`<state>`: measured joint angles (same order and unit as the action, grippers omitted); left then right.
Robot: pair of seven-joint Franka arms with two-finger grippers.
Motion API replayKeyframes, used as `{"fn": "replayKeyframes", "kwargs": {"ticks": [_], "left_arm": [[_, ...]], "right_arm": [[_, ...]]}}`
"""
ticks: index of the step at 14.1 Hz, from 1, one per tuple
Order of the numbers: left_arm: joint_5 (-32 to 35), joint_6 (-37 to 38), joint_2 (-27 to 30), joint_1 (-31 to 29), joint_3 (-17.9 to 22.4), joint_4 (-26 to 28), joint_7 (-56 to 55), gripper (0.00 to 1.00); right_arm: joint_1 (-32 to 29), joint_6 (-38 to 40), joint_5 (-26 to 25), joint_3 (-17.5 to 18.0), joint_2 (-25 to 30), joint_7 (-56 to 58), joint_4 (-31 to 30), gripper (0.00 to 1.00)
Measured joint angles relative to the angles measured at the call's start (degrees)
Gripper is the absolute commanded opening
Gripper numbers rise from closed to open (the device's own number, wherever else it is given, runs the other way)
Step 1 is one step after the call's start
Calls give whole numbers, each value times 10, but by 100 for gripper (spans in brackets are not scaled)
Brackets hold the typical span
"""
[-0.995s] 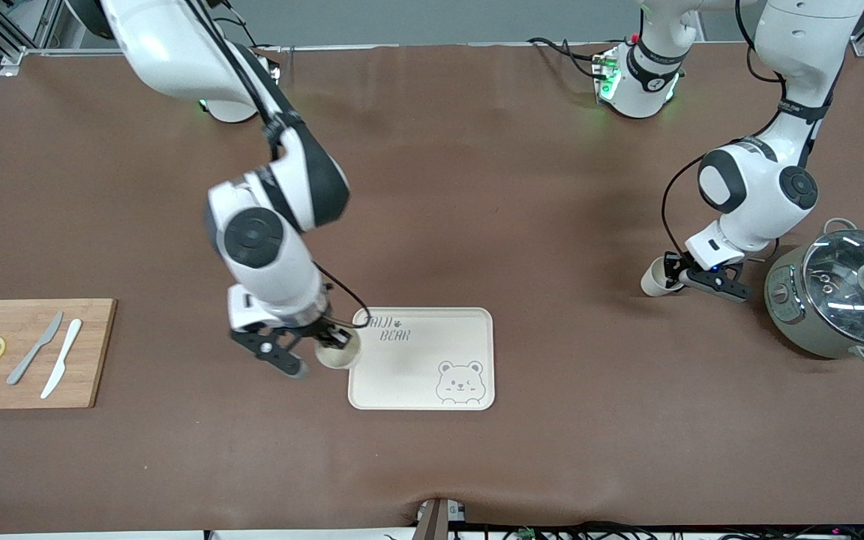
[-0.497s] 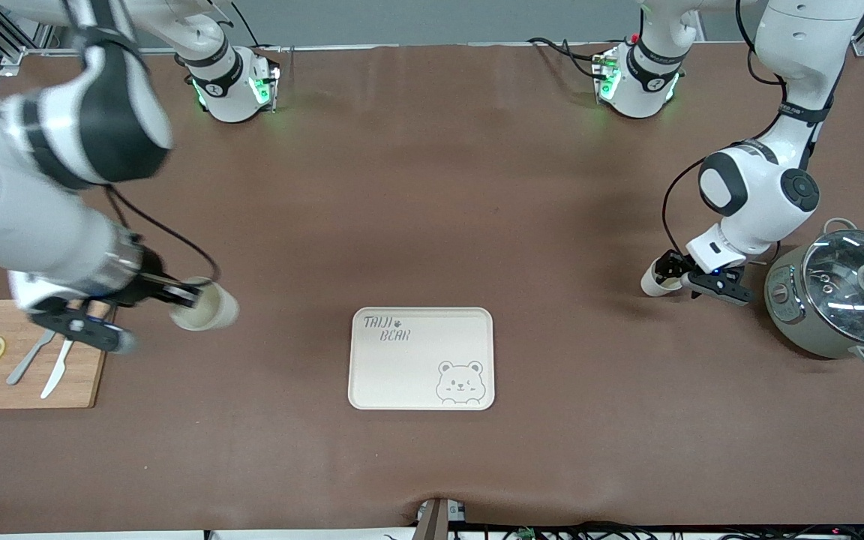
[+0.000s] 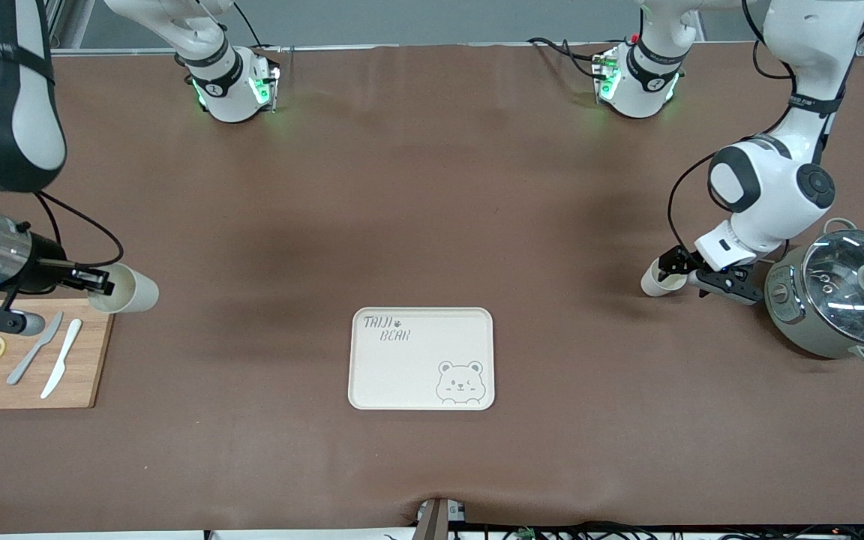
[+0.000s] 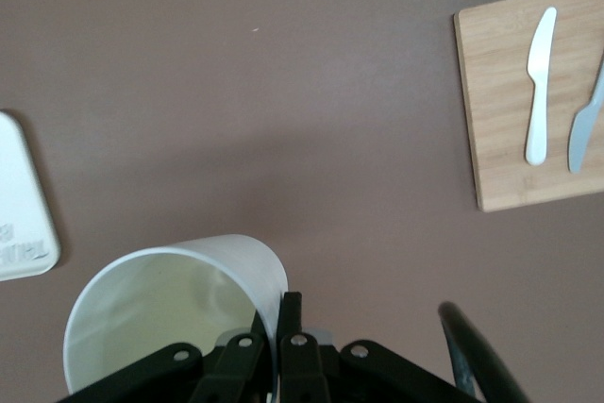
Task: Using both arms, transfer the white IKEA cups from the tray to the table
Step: 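Lower the cups onto the table with both grippers and release, then raise the left gripper away while the right gripper releases its cup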
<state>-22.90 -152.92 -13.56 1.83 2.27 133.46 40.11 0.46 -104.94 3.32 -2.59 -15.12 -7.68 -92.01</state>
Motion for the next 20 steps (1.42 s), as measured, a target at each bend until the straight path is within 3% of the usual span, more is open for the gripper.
{"fn": "replayKeyframes", "kwargs": {"ticks": [4, 7, 9, 15, 20], "left_arm": [[22, 100, 21, -2, 21, -66, -48, 100], [111, 198, 22, -2, 23, -148, -169, 100], [128, 259, 24, 1, 20, -198, -226, 100], [163, 431, 52, 5, -36, -326, -360, 100], [169, 532, 75, 23, -73, -409, -429, 100]], "right_arm": [[-7, -112, 0, 1, -1, 10, -94, 0], [-12, -132, 0, 1, -1, 10, -104, 0], [-14, -150, 1, 1, -2, 11, -110, 0], [-14, -260, 11, 5, -27, 11, -162, 0], [-2, -332, 45, 15, -64, 11, -176, 0]]}}
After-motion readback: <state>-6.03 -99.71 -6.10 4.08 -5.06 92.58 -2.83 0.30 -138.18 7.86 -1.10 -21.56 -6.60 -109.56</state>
